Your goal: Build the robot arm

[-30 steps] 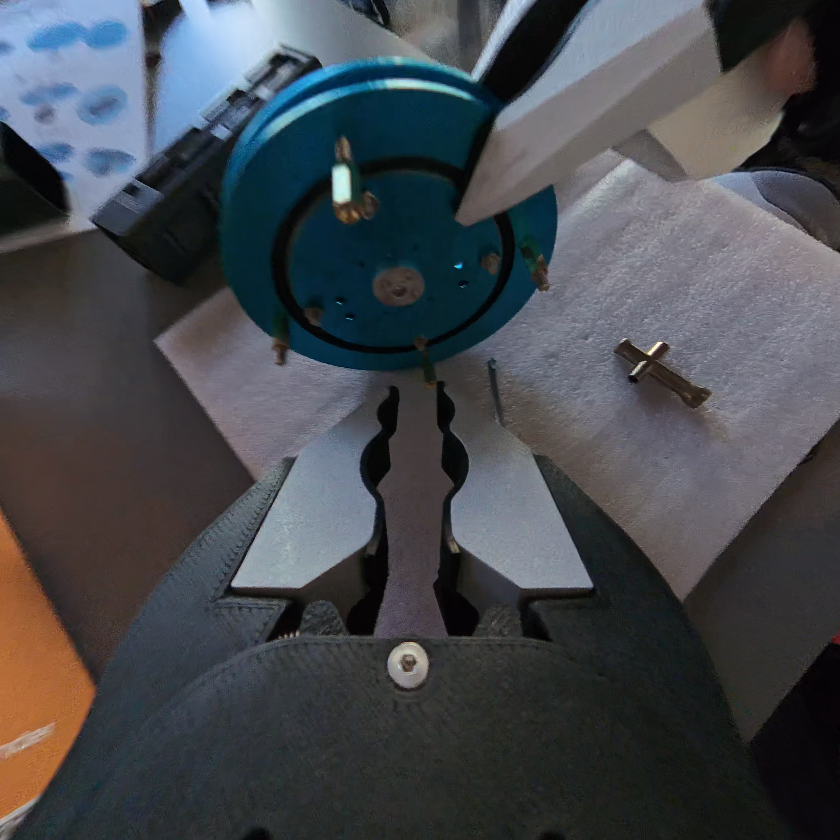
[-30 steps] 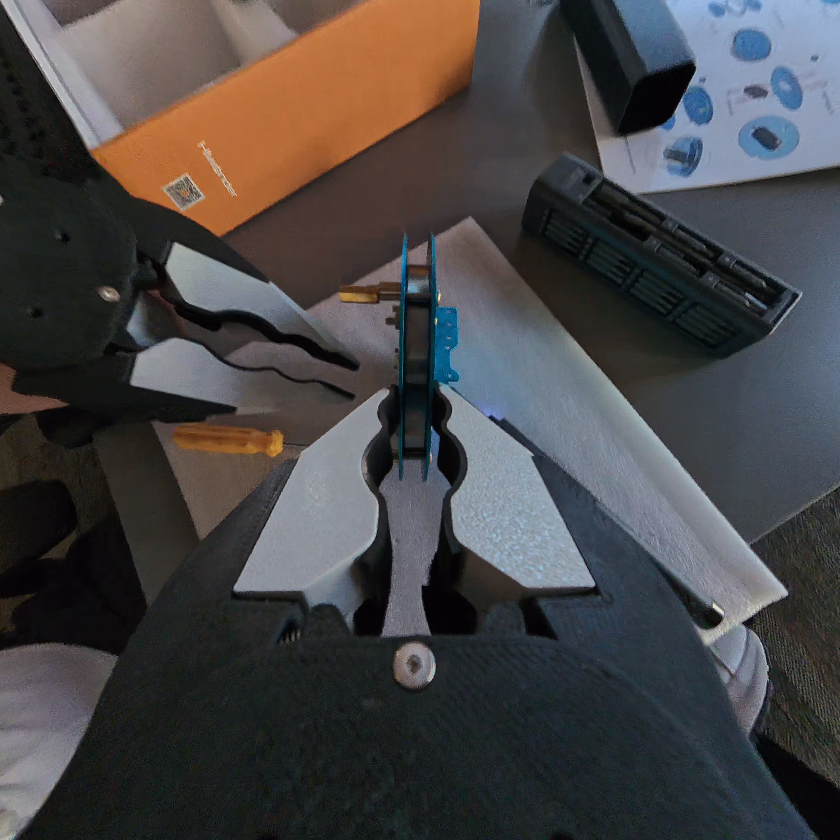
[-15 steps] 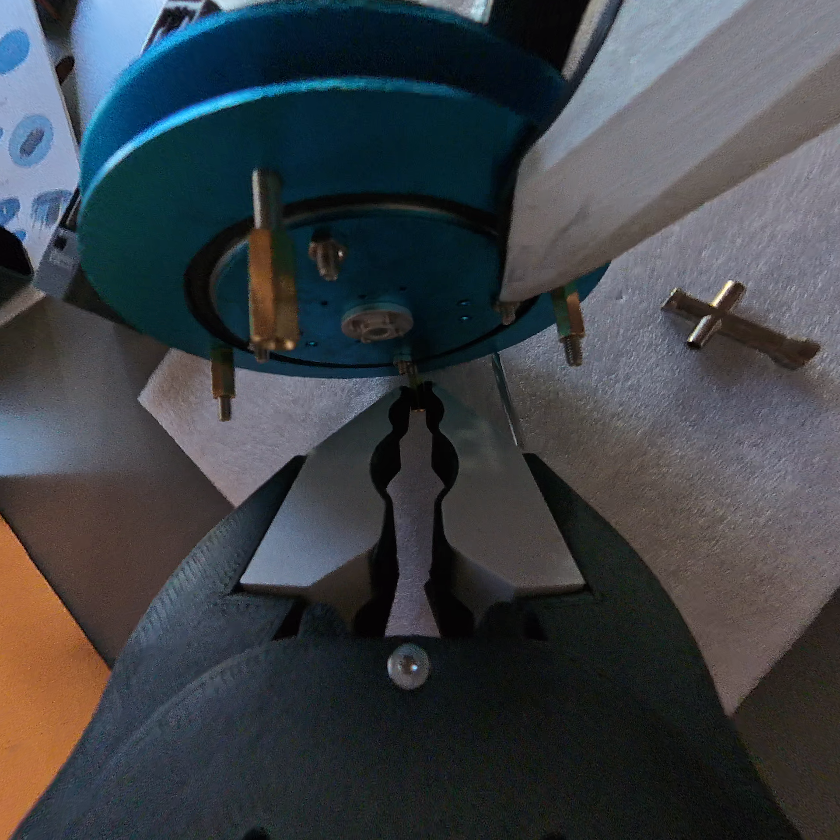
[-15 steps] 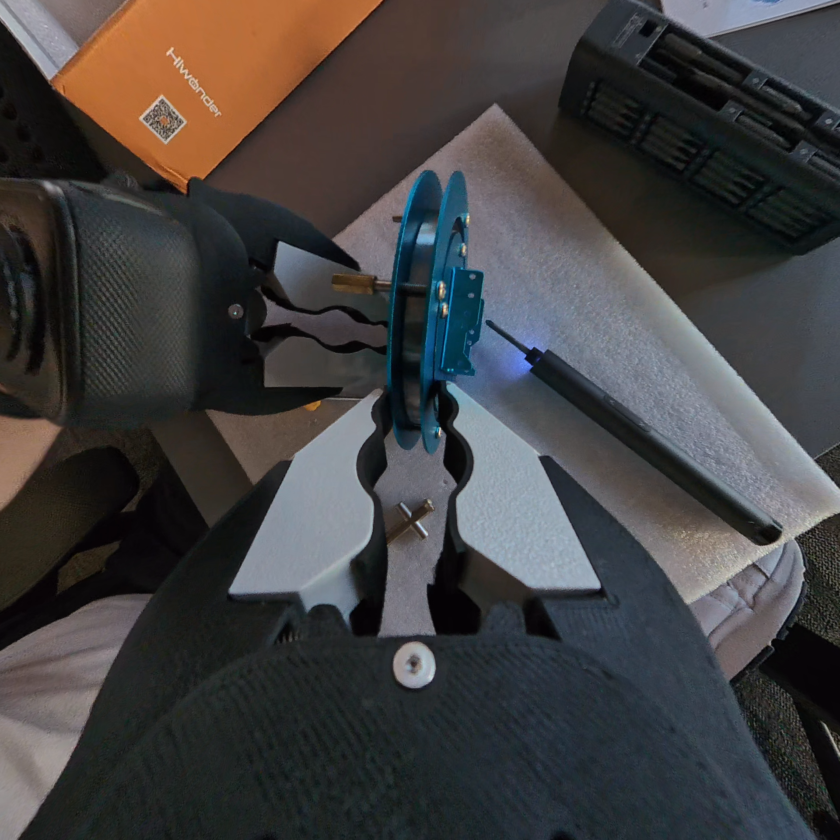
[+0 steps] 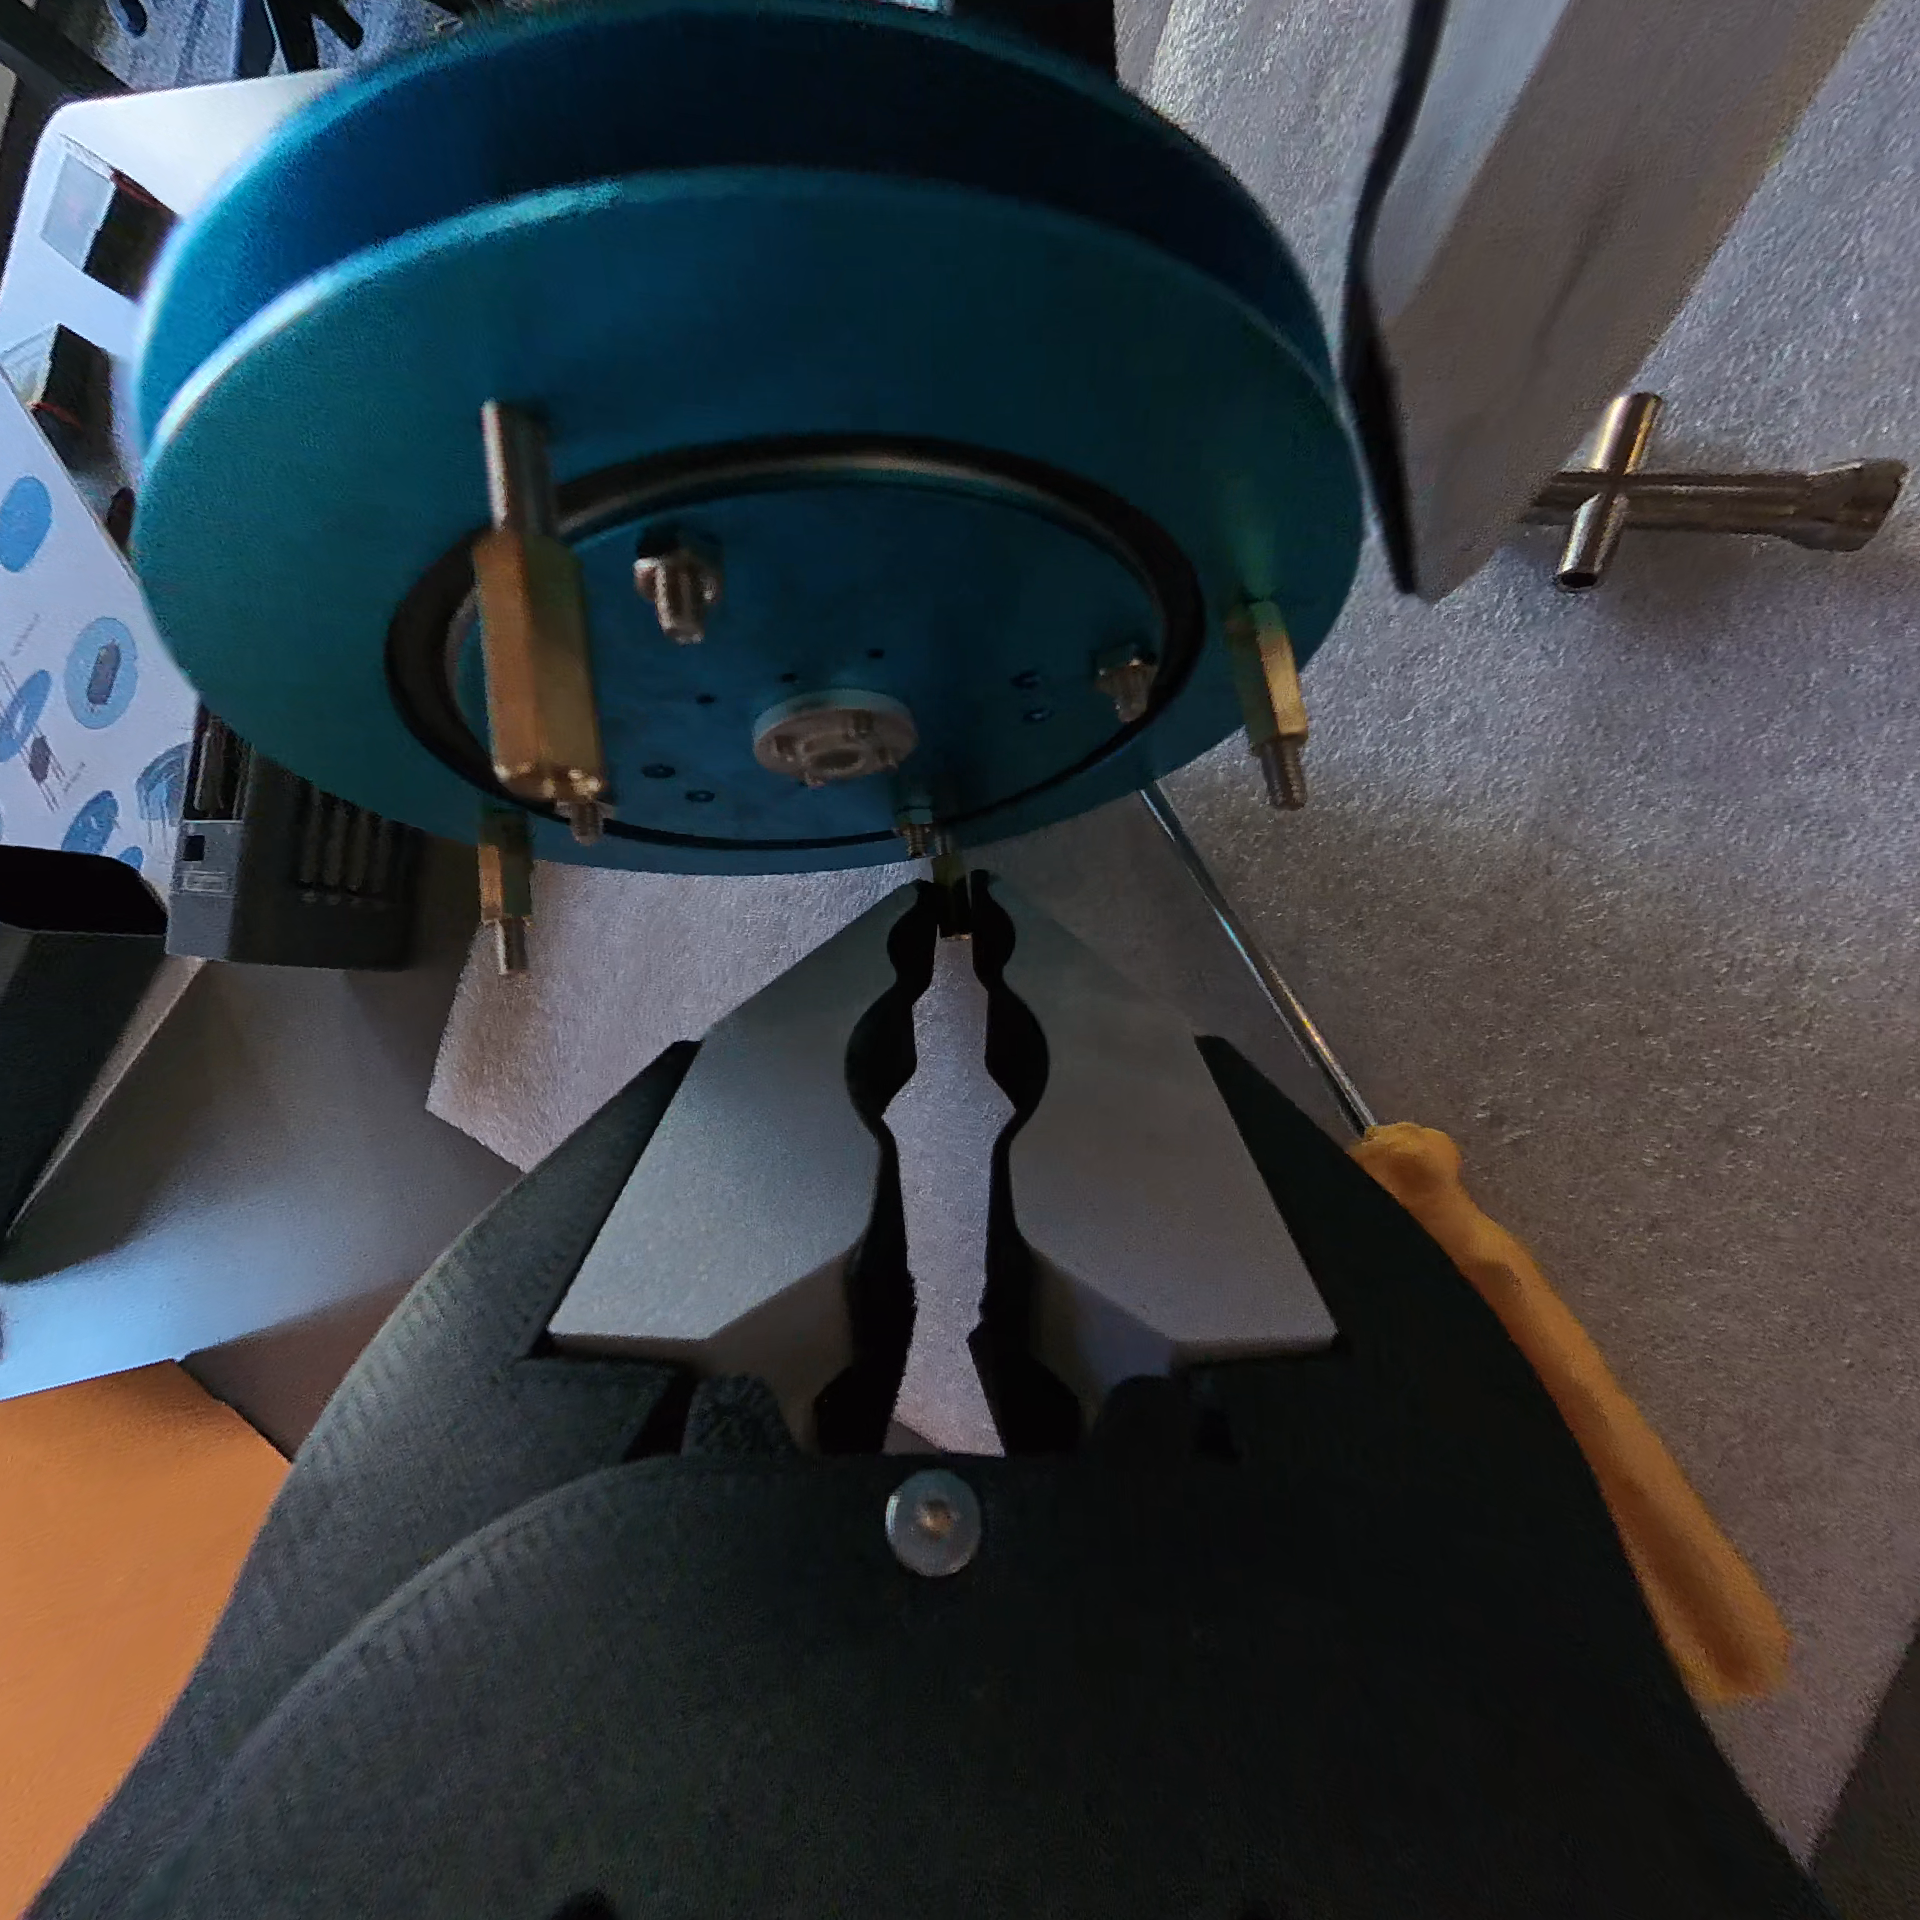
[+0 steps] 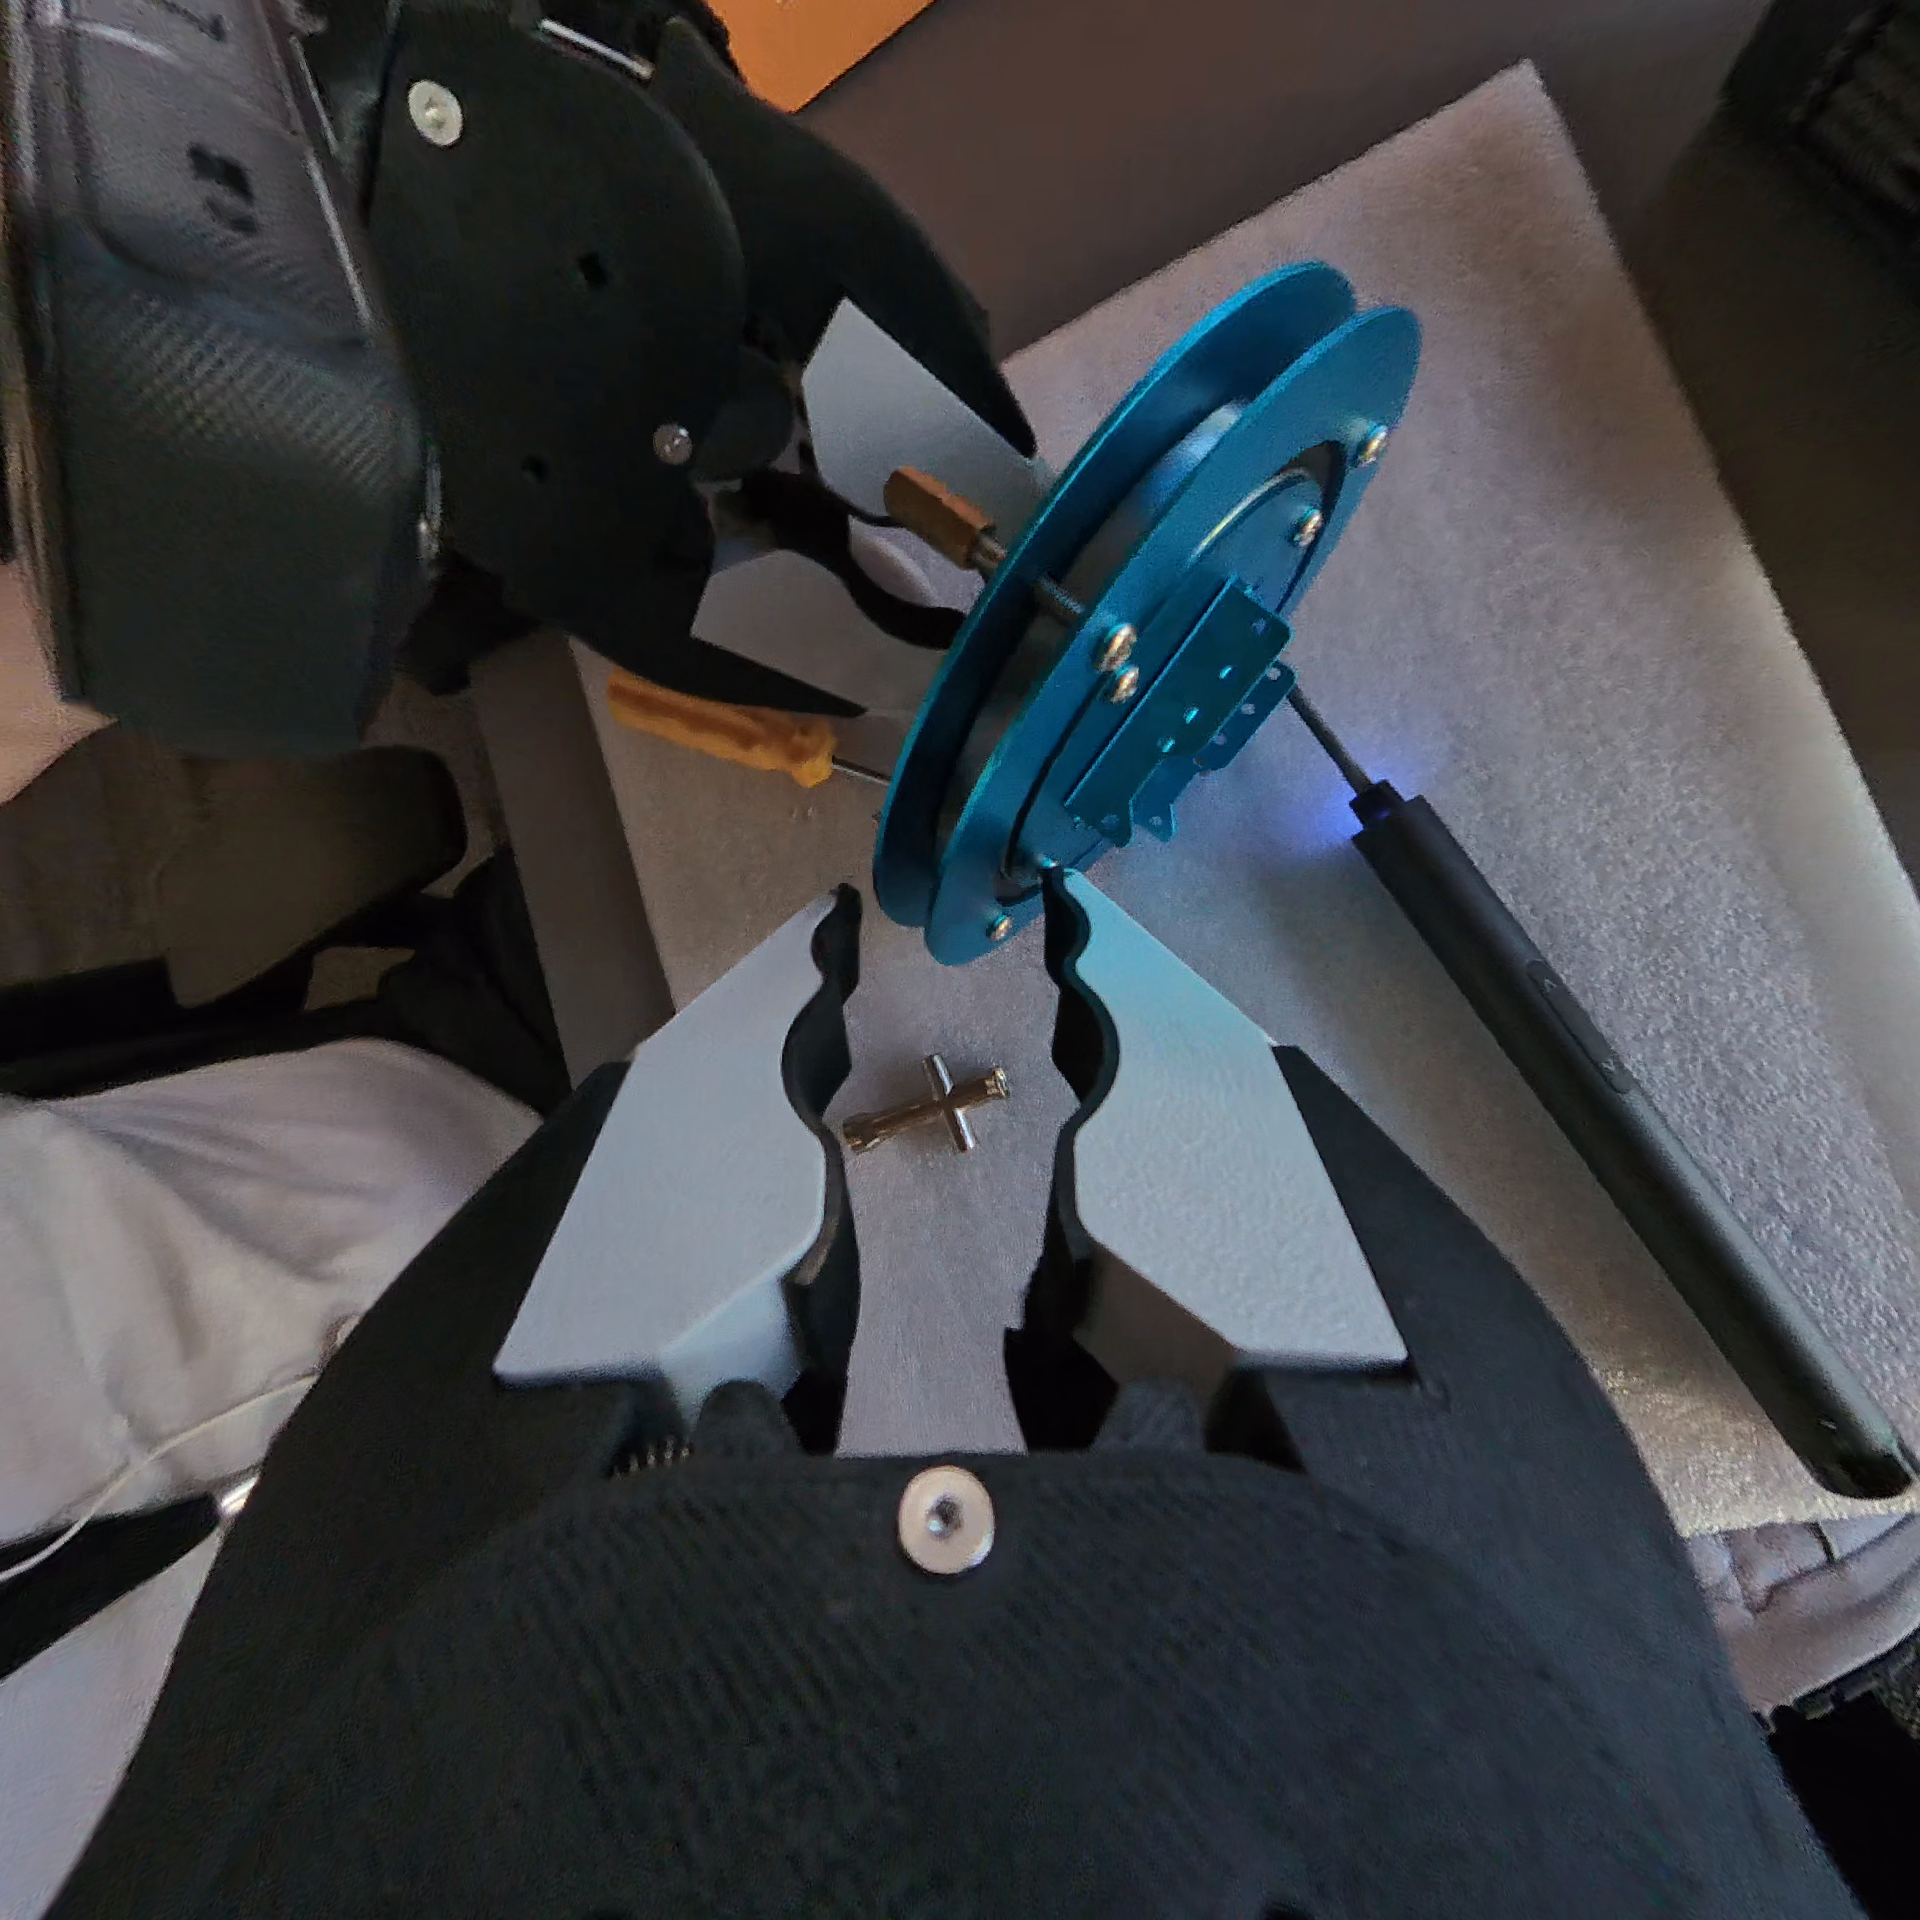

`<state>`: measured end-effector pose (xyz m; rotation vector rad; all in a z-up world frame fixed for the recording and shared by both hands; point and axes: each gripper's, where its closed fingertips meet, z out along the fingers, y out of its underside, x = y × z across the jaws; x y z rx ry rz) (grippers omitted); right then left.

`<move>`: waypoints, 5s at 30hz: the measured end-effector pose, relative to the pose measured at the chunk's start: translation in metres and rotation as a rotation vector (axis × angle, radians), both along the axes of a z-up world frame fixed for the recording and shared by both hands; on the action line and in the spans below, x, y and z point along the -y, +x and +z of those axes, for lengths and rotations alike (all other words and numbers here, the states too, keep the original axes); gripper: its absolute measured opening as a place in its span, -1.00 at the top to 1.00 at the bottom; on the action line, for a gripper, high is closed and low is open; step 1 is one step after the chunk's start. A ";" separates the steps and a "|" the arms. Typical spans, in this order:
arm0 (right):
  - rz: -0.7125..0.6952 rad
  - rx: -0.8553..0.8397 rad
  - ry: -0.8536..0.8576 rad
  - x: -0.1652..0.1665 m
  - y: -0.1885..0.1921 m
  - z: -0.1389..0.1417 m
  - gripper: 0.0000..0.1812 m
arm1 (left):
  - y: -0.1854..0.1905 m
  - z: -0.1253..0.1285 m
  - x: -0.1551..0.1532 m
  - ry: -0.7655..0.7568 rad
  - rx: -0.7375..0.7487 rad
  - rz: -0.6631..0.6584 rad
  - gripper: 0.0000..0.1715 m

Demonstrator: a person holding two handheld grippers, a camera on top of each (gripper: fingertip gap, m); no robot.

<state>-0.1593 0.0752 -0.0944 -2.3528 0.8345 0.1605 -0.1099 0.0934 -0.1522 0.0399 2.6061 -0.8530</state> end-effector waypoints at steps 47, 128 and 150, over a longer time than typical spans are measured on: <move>0.441 0.287 -0.319 0.101 0.074 -0.054 0.83 | 0.004 -0.002 0.000 -0.007 0.042 -0.070 0.95; 0.591 0.131 -0.257 0.095 0.058 -0.048 0.84 | 0.003 -0.002 0.000 -0.008 0.069 -0.055 0.95; 0.567 0.131 -0.333 0.093 0.056 -0.058 0.83 | 0.003 -0.001 0.000 -0.019 0.066 -0.054 0.95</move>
